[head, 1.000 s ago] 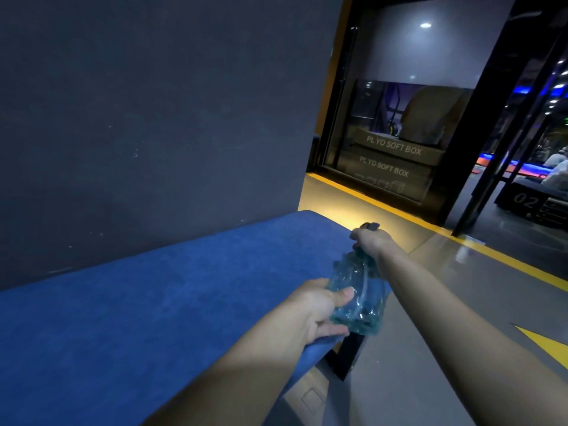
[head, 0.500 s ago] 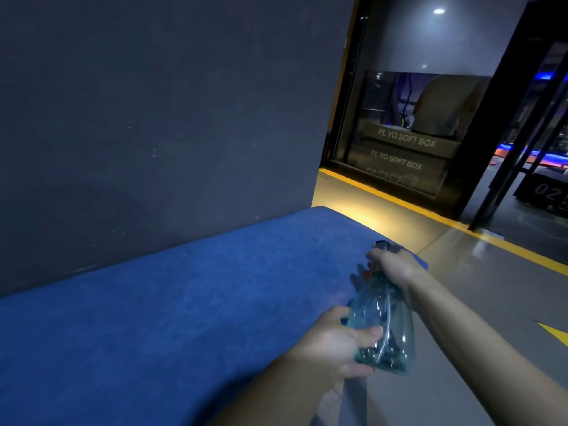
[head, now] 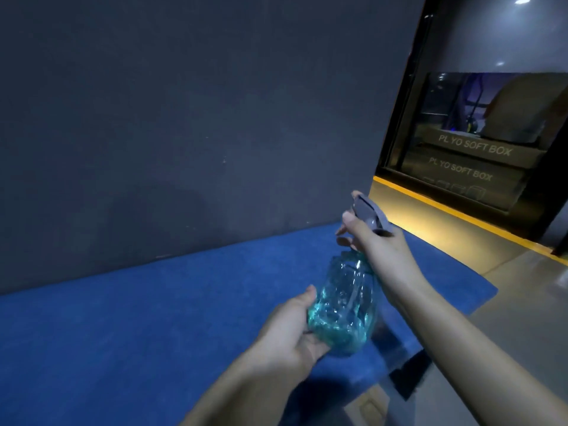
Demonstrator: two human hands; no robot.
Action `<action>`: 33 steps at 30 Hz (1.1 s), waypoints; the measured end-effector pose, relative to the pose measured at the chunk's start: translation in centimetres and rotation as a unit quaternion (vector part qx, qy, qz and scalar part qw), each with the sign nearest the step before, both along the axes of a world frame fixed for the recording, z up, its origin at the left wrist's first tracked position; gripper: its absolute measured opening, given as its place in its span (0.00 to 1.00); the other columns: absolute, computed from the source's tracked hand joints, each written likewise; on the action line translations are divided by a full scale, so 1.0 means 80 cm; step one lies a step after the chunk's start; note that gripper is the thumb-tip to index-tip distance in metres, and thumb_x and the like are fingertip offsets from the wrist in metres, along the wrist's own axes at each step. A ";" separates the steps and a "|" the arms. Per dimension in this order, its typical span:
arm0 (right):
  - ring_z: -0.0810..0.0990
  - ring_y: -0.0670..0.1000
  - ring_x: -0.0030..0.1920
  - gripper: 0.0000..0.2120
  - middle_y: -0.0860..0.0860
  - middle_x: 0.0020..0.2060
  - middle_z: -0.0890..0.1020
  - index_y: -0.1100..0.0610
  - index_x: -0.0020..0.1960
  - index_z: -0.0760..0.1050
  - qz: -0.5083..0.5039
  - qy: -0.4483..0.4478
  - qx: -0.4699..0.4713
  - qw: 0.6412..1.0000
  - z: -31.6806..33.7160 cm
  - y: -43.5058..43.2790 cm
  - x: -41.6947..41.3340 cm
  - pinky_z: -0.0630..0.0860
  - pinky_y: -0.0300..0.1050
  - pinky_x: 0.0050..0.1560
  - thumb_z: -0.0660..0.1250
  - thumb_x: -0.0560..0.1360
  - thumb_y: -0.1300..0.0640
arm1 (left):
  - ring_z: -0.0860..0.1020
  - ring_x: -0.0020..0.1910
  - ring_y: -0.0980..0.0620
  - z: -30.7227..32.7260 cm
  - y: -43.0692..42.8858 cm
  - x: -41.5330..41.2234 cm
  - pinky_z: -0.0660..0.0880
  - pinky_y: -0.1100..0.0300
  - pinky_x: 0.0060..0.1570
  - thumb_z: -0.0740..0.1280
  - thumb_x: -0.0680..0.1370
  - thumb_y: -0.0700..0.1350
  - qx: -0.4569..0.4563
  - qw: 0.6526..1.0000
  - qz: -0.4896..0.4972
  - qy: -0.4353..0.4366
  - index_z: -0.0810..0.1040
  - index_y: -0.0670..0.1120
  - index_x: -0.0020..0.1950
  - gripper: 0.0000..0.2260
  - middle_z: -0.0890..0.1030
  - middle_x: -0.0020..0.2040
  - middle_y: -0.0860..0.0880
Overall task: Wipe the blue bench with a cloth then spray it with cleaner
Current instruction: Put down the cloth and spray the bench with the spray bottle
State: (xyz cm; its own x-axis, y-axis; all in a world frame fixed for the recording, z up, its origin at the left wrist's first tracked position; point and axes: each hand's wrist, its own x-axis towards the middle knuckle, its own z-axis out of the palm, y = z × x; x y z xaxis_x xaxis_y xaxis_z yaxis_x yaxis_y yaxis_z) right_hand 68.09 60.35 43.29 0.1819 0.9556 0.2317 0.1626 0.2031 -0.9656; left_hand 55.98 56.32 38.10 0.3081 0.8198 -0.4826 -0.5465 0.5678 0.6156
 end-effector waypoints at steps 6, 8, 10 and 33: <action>0.82 0.53 0.42 0.13 0.52 0.37 0.80 0.57 0.47 0.79 0.088 -0.020 0.108 0.990 0.037 0.014 -0.094 0.77 0.57 0.55 0.71 0.70 0.47 | 0.80 0.38 0.41 0.027 0.010 -0.071 0.80 0.49 0.27 0.59 0.81 0.45 -0.033 0.994 0.091 -0.048 0.73 0.36 0.52 0.12 0.80 0.43 0.36; 0.84 0.58 0.46 0.11 0.49 0.36 0.80 0.57 0.47 0.78 0.127 -0.015 0.127 0.984 0.044 0.011 -0.129 0.76 0.59 0.56 0.70 0.72 0.49 | 0.79 0.41 0.40 0.032 0.006 -0.103 0.79 0.47 0.26 0.58 0.81 0.45 -0.034 0.988 0.137 -0.061 0.73 0.36 0.55 0.12 0.79 0.46 0.36; 0.83 0.62 0.49 0.05 0.48 0.37 0.81 0.52 0.43 0.78 0.178 -0.013 0.140 0.974 0.049 0.007 -0.166 0.76 0.61 0.57 0.69 0.73 0.51 | 0.79 0.43 0.40 0.039 -0.004 -0.139 0.79 0.45 0.28 0.58 0.81 0.44 -0.026 0.980 0.184 -0.071 0.73 0.35 0.60 0.14 0.80 0.54 0.35; 0.82 0.57 0.47 0.01 0.50 0.38 0.80 0.47 0.41 0.76 0.608 0.087 0.152 0.774 -0.006 -0.322 -0.655 0.77 0.63 0.54 0.67 0.71 0.52 | 0.79 0.49 0.38 0.010 -0.414 -0.548 0.74 0.35 0.33 0.55 0.79 0.40 0.010 0.824 0.565 0.049 0.75 0.34 0.50 0.12 0.79 0.51 0.33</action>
